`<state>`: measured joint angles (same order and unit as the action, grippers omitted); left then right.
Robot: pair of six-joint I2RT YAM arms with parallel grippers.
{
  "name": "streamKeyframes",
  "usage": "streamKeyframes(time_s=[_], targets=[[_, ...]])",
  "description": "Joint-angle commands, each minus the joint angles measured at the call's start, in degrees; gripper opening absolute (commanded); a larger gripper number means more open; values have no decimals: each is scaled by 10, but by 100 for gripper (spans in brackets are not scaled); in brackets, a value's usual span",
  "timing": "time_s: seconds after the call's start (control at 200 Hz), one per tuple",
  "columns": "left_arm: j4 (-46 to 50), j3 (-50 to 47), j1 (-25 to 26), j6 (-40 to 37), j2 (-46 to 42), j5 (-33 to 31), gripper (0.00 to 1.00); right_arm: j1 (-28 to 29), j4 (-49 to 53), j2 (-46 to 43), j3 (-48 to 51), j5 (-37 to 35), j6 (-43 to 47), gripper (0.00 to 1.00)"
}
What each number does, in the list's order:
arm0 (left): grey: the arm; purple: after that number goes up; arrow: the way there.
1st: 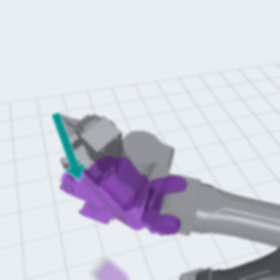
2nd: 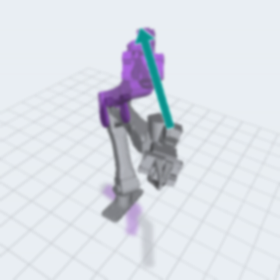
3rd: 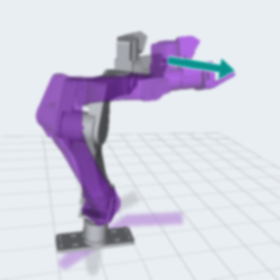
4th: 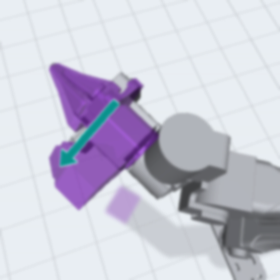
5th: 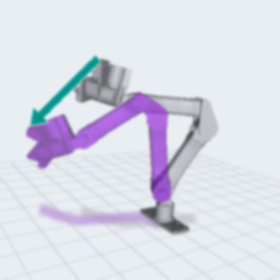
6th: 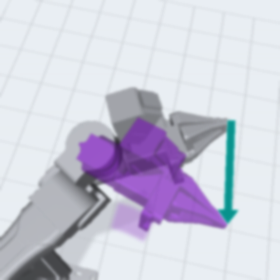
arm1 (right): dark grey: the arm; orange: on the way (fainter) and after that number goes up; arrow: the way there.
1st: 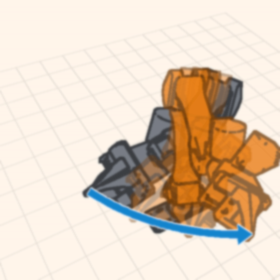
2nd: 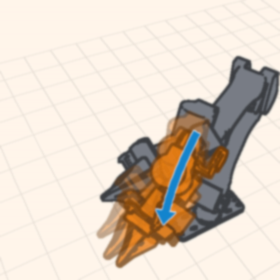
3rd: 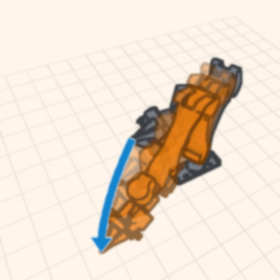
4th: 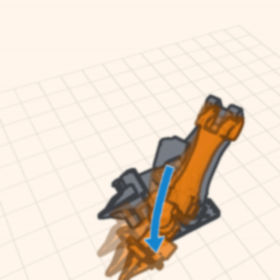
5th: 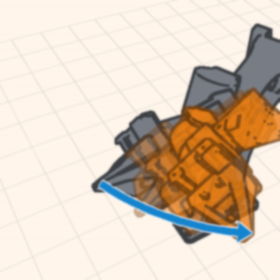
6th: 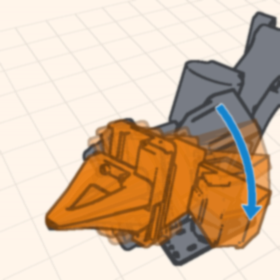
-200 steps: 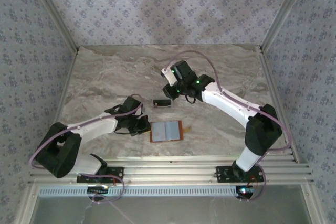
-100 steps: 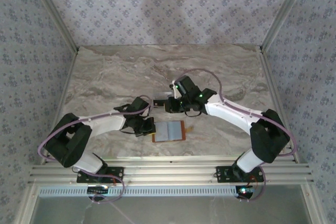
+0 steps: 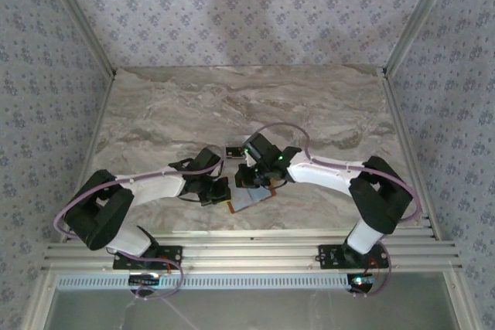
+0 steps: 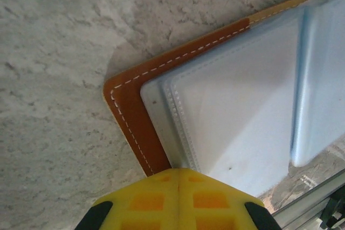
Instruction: Take the credit cards out of the card holder
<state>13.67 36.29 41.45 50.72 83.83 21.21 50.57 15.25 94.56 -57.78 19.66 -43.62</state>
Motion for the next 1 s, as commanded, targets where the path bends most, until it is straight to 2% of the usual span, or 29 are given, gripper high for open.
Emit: streamKeyframes(time_s=[0.0,0.625,0.994], targets=[[10,-5,5,6,-9,-20,0,6,-10,25,0,10,-16,5],[8,-9,4,3,-12,-27,0,25,-55,111,-20,71,-26,1],[20,-5,4,-2,-11,-31,0,14,61,100,-23,-26,9,4]])
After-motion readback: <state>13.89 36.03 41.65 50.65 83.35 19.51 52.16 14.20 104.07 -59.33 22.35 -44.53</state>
